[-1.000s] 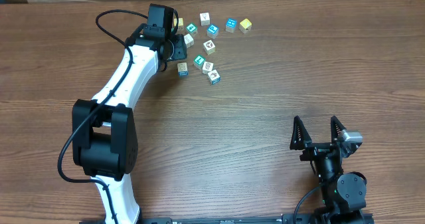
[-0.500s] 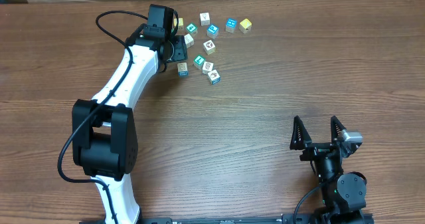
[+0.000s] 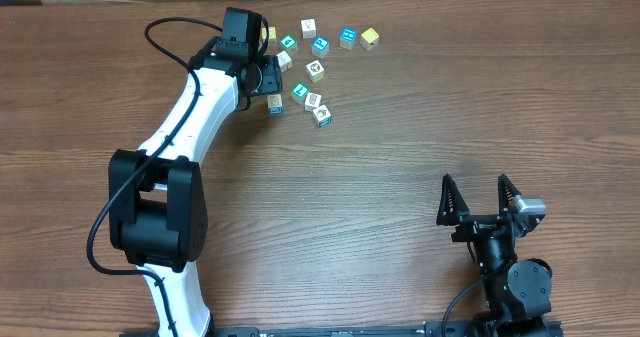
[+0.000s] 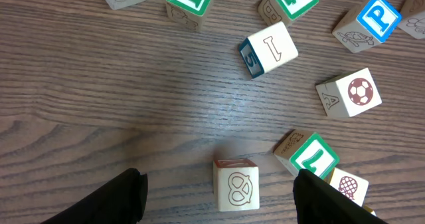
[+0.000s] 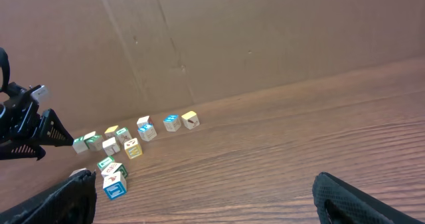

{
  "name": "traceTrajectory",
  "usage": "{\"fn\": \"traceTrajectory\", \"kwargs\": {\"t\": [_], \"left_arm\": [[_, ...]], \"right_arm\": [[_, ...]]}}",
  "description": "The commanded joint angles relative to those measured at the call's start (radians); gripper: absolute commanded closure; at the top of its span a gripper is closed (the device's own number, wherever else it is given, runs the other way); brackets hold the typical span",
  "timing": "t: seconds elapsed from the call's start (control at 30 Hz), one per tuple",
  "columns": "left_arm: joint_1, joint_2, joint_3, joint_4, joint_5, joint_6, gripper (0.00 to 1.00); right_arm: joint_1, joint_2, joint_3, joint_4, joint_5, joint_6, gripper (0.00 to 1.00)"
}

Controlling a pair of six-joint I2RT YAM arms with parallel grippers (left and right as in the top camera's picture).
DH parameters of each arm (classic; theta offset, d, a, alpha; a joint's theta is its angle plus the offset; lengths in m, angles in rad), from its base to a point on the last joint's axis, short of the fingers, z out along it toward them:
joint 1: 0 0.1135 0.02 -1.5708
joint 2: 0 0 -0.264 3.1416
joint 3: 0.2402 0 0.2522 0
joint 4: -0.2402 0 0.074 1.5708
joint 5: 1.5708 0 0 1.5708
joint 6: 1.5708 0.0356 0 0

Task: Form a horizontal line
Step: 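Lower the open left gripper toward the block with a pretzel picture, then close the left gripper around the pretzel-picture block with red edge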

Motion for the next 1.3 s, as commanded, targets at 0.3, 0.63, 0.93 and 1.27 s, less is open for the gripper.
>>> {"fn": "traceTrajectory", "kwargs": {"t": [0.3, 0.63, 0.93, 1.27], "left_arm": [[0.002, 0.005, 0.000, 0.034, -0.014, 0.013, 0.28], [0.008, 0.005, 0.000, 0.105, -0.048, 0.042, 0.24], [-0.002, 0.009, 0.000, 0.027, 0.050, 0.063, 0.25], [-0.018, 0.112, 0.000, 0.000, 0.051, 0.007, 0.32]], "right_arm": [[-0.006, -0.010, -0.011, 0.004, -0.003, 0.000, 0.00], [-0.006, -0.010, -0.011, 0.004, -0.003, 0.000, 0.00], [-0.006, -0.010, -0.011, 0.004, -0.003, -0.001, 0.00], [-0.006, -0.010, -0.011, 0.004, -0.003, 0.000, 0.00]]}}
